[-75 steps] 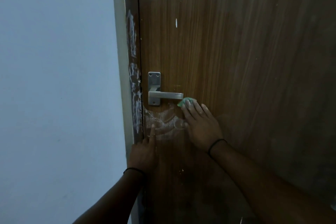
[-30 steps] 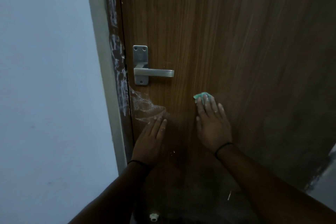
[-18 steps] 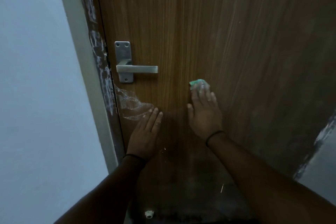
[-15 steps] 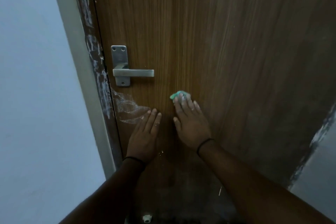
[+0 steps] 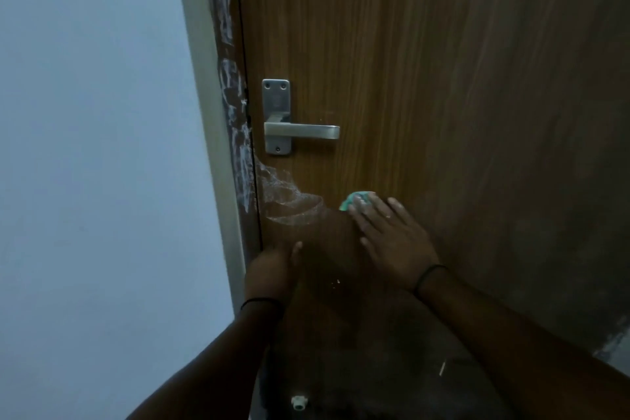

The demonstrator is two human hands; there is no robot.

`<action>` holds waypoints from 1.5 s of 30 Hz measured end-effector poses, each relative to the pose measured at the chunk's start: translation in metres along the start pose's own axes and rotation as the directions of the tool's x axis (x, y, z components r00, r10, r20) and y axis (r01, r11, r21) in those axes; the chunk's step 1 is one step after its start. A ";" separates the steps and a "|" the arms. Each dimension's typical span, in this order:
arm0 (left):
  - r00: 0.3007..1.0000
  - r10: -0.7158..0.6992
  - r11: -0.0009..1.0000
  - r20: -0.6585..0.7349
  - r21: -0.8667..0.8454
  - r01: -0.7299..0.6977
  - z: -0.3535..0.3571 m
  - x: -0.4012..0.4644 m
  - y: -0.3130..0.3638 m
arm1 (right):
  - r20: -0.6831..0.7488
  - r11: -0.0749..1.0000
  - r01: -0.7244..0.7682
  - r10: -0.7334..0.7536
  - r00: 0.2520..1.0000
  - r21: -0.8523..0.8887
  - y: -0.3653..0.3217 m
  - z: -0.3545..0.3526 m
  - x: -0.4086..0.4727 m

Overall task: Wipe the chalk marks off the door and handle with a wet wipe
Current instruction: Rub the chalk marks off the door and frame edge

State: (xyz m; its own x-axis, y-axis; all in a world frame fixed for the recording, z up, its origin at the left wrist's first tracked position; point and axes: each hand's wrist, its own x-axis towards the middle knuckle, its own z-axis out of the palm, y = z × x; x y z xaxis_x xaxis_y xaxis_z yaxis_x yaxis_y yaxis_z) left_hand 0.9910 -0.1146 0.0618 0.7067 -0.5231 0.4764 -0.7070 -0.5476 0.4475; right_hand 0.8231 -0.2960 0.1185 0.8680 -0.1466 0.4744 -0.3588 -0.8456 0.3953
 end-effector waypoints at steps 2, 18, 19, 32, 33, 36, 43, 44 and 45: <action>0.970 -0.242 0.962 0.009 -0.128 0.241 -0.002 0.007 -0.002 | -0.043 0.995 -0.097 0.097 0.994 -0.001 0.009 -0.004 0.003; 0.902 -0.420 0.845 0.103 -0.318 0.430 0.013 0.017 -0.016 | -0.017 0.999 -0.021 0.022 1.000 0.043 -0.073 0.000 0.044; 0.902 -0.421 0.843 0.097 -0.325 0.428 0.015 0.015 -0.015 | 0.034 0.999 0.043 -0.044 0.998 0.028 -0.079 0.005 0.039; 0.891 -0.445 0.826 0.093 -0.342 0.448 0.010 0.018 -0.033 | 0.132 0.986 0.161 -0.155 0.979 -0.038 -0.087 0.002 0.041; 0.891 -0.443 0.826 0.099 -0.341 0.448 0.010 0.019 -0.034 | 0.122 0.987 0.152 -0.146 0.982 -0.044 -0.076 0.001 0.035; 0.880 -0.458 0.806 0.122 -0.359 0.470 0.011 0.018 -0.034 | -0.010 0.999 0.024 -0.025 1.000 -0.042 -0.065 -0.006 0.046; 0.884 -0.454 0.827 0.111 -0.317 0.464 0.011 0.013 -0.035 | 0.157 0.984 0.178 -0.175 0.972 -0.004 -0.110 0.006 0.047; 0.882 -0.456 0.821 0.116 -0.328 0.467 0.012 0.012 -0.037 | 0.133 0.988 0.157 -0.156 0.979 -0.002 -0.102 0.003 0.045; 0.880 -0.460 0.816 0.121 -0.334 0.472 0.012 0.011 -0.038 | 0.089 0.992 0.124 -0.123 0.988 -0.003 -0.094 -0.001 0.046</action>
State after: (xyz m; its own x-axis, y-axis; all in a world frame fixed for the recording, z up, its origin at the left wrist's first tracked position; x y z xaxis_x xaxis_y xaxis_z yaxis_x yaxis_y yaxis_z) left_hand 1.0262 -0.1079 0.0408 0.9501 -0.2873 0.1217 -0.2518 -0.4756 0.8429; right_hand 0.8965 -0.2223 0.1039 0.9325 -0.0866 0.3506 -0.2498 -0.8557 0.4531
